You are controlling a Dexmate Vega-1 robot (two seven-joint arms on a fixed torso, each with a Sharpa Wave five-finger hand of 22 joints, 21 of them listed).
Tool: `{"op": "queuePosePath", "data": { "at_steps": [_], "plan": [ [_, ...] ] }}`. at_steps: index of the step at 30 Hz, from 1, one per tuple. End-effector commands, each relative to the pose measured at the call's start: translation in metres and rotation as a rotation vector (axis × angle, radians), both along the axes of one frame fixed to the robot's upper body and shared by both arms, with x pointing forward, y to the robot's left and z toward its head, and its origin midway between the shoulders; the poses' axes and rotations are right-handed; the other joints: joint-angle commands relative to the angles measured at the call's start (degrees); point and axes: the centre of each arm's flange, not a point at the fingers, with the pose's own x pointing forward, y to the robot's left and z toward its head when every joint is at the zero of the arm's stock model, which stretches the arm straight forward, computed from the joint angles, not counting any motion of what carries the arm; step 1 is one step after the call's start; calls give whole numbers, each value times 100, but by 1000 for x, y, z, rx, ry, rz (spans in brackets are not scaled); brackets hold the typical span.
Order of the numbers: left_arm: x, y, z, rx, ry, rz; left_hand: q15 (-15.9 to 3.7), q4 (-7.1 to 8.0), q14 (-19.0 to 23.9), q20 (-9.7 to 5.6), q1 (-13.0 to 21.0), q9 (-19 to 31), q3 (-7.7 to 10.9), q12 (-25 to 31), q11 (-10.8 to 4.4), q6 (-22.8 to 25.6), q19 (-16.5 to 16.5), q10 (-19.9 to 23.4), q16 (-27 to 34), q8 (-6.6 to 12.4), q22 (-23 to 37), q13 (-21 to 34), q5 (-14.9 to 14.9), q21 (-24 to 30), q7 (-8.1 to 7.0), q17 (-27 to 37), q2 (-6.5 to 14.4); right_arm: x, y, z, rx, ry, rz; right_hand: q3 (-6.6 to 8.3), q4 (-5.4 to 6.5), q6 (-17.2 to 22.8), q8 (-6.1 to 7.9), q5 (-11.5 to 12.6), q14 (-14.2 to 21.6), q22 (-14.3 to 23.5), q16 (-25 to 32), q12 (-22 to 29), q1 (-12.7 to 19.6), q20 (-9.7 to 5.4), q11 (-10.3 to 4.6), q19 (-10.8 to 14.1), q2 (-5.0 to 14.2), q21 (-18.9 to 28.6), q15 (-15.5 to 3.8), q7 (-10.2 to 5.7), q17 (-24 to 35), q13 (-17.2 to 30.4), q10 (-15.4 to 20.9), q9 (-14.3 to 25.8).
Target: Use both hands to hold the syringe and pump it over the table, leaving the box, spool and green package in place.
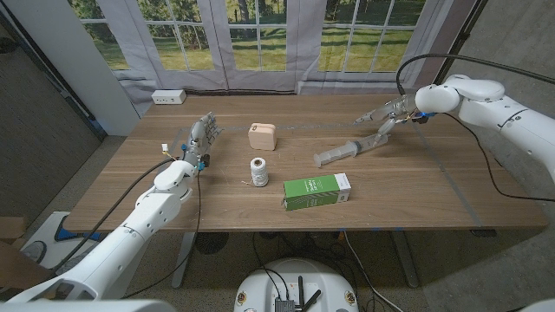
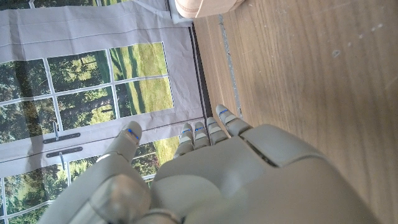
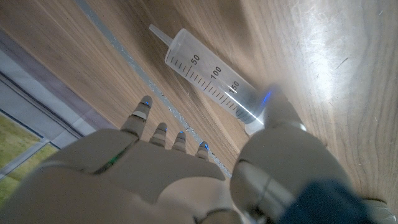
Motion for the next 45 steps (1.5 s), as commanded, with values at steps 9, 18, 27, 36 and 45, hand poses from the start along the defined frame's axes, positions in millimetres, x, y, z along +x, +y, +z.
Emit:
{"op": "queuePosePath", "data": {
  "at_steps": [9,18,27,36,45],
  "plan": [
    [-2,-4,-7,-4,18,-6,0,9,43,-36,-89,33,44,-1,37,60,75,80,18,-6,28,21,5,-7,-6,29,248,13,-3,-21,-25,-16,17,-4,40,-538,162,-20,296,24,156,127,108,-68,-26,228,64,43,-144,-35,25,43,373,31],
    [-1,-6,-9,-13,19,-9,2,13,59,-35,-105,33,54,0,34,66,82,102,19,-6,28,22,4,-8,3,30,246,20,-4,-29,-38,-9,11,7,40,-460,194,-20,337,24,174,132,152,-101,-4,281,88,42,-90,-42,30,52,416,32],
    [-1,-6,-11,-23,23,-11,8,15,86,-29,-120,34,63,5,27,71,96,134,24,-7,29,23,4,-6,1,30,243,22,-4,-32,-47,-29,19,15,53,-242,282,-16,440,25,225,184,195,-147,-33,384,125,45,-64,-34,50,74,607,38],
    [1,-7,-12,-26,29,-14,7,18,106,-26,-133,34,71,6,29,90,108,152,25,-2,29,23,4,-5,9,30,242,25,-5,-36,-42,-62,36,45,35,300,496,-4,982,26,459,328,405,-325,-129,743,189,77,-332,-35,91,130,1135,45],
    [2,-6,-13,-30,33,-13,18,20,109,-31,-146,34,81,2,21,104,117,159,20,0,29,24,4,-5,18,30,240,25,-7,-38,-24,-100,56,28,17,1121,785,-27,1540,21,680,461,714,-657,-322,1195,194,78,-683,-42,93,131,1826,32]
  ]
}}
